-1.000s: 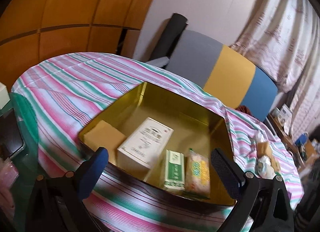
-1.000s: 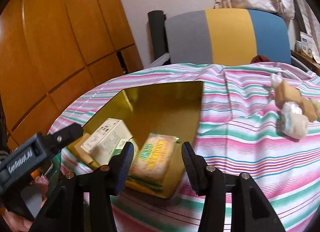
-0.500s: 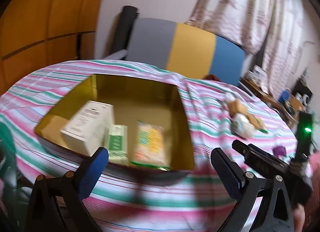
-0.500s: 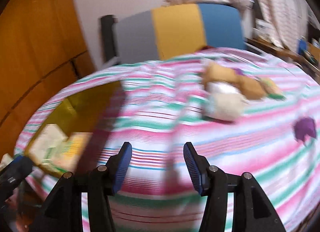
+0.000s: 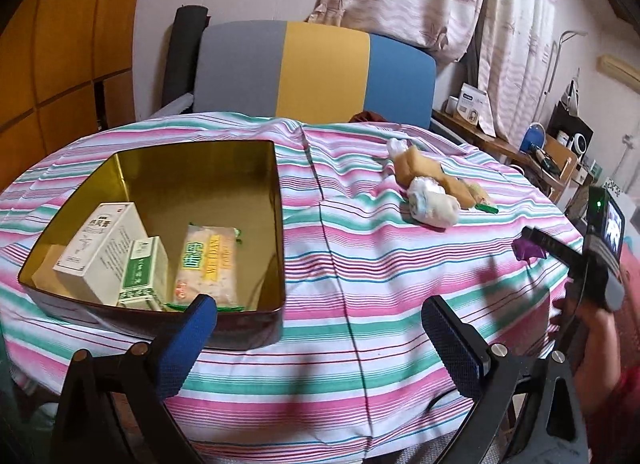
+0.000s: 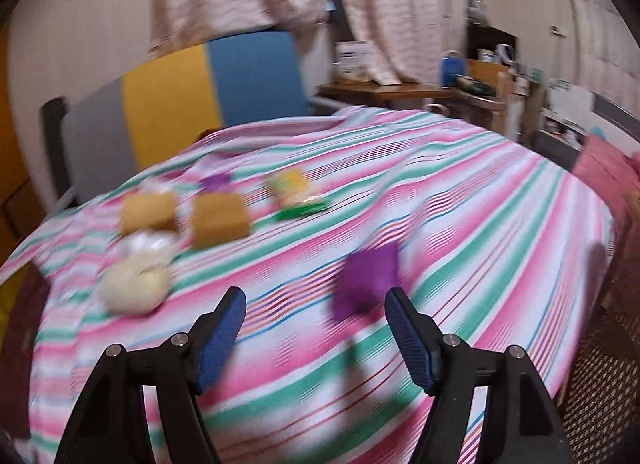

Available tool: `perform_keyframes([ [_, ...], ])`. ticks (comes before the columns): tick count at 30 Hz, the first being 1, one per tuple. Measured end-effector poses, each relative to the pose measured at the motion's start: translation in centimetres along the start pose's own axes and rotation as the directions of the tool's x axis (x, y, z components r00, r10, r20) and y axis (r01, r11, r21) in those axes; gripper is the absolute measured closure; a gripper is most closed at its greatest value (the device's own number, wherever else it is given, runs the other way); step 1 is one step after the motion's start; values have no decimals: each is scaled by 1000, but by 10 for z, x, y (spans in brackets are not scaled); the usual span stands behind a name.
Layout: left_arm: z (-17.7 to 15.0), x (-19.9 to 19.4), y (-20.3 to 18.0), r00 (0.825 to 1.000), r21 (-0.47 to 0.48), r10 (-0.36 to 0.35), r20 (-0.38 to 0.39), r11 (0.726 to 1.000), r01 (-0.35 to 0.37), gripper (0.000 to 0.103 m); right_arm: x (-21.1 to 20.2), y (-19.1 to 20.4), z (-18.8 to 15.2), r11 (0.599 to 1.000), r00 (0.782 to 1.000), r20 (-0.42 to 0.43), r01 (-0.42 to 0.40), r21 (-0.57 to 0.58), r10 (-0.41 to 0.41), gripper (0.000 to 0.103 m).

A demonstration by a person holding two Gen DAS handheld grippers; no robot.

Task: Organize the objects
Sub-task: 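Return the right tool to the items and grasp the purple sachet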

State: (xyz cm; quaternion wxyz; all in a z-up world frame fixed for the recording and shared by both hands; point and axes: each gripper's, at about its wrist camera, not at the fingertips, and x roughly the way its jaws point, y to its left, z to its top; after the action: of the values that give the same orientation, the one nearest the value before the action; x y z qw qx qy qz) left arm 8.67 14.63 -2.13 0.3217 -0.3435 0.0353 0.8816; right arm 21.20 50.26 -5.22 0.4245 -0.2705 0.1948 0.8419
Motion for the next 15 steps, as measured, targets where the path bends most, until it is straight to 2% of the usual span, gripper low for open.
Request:
perform_keyframes([
  [3,0,2,-6,1000,7,-1,-10,1000,1,0,16,-14,13,1000,999,-13,29,10,-29,30],
  [8,0,5,-14,1000,30,-5,-22,1000,6,0,44,-18,18,998,997,-62,45,-41,-47,30],
  [12,2,8,-18,999,36,-6,-31,999,7,0,54,-20,9,999,996,-86,5,-54,-9,31],
  [14,4,11,-20,999,34,-9,-37,999,10,0,56,-22,7,999,995,-96,-20,-45,16,44],
  [15,4,13,-21,999,32,-9,-40,999,10,0,58,-23,7,999,995,-100,-33,-40,29,47],
])
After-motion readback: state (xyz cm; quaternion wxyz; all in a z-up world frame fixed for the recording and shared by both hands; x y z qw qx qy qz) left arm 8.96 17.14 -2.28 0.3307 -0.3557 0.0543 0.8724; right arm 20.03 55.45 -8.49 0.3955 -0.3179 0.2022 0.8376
